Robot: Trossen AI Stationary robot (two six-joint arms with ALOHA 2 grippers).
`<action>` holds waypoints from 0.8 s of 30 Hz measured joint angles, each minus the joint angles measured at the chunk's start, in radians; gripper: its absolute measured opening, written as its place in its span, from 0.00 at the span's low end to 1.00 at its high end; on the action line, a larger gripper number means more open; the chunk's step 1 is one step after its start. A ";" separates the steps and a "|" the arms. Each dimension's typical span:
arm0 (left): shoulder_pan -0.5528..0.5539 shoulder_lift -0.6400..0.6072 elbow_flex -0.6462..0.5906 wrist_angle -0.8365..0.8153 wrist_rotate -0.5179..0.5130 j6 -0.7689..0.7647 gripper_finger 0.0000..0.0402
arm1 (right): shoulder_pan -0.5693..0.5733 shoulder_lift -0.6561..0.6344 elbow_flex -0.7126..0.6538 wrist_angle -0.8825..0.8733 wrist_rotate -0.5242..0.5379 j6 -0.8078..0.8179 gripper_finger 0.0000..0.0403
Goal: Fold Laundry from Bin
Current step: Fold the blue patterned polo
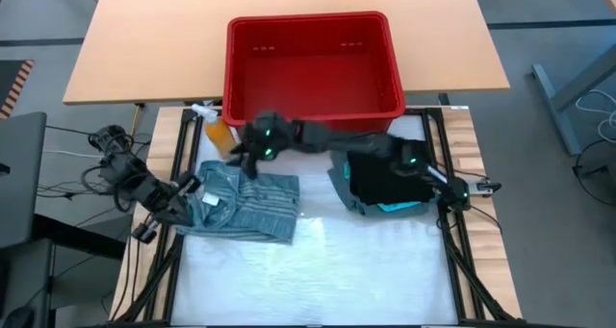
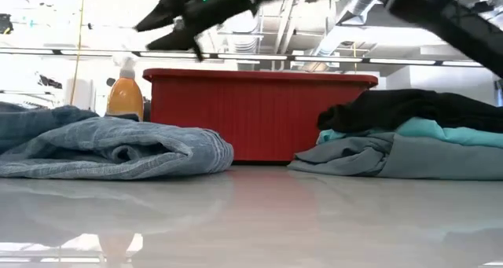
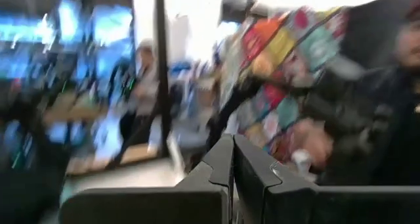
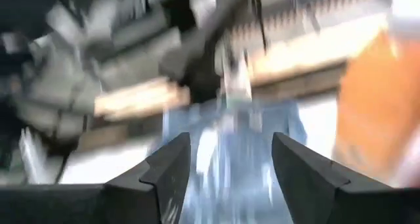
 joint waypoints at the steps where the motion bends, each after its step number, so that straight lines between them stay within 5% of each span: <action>1: 0.000 0.004 0.011 -0.051 -0.032 -0.033 0.00 | -0.004 -0.034 0.000 -0.100 0.005 -0.029 0.59; 6: 0.000 0.080 0.035 -0.245 -0.126 -0.218 0.00 | 0.073 -0.194 -0.001 -0.569 0.040 -0.140 0.57; 10: 0.000 0.204 0.035 -0.288 -0.120 -0.319 0.00 | 0.233 -0.306 -0.127 -0.727 0.331 -0.177 0.53; 13: 0.003 0.326 0.035 -0.248 -0.121 -0.318 0.00 | 0.361 -0.373 -0.373 -0.584 0.542 -0.077 0.50; 16: 0.040 0.482 0.035 -0.120 -0.118 -0.255 0.00 | 0.442 -0.424 -0.654 -0.381 0.627 0.095 0.49; 21: 0.117 0.753 0.047 0.141 -0.023 -0.162 0.02 | 0.441 -0.569 -1.008 -0.100 0.770 0.491 0.51; 24: 0.142 0.882 0.112 0.119 -0.003 -0.147 0.07 | 0.437 -0.639 -1.174 0.067 0.891 0.677 0.54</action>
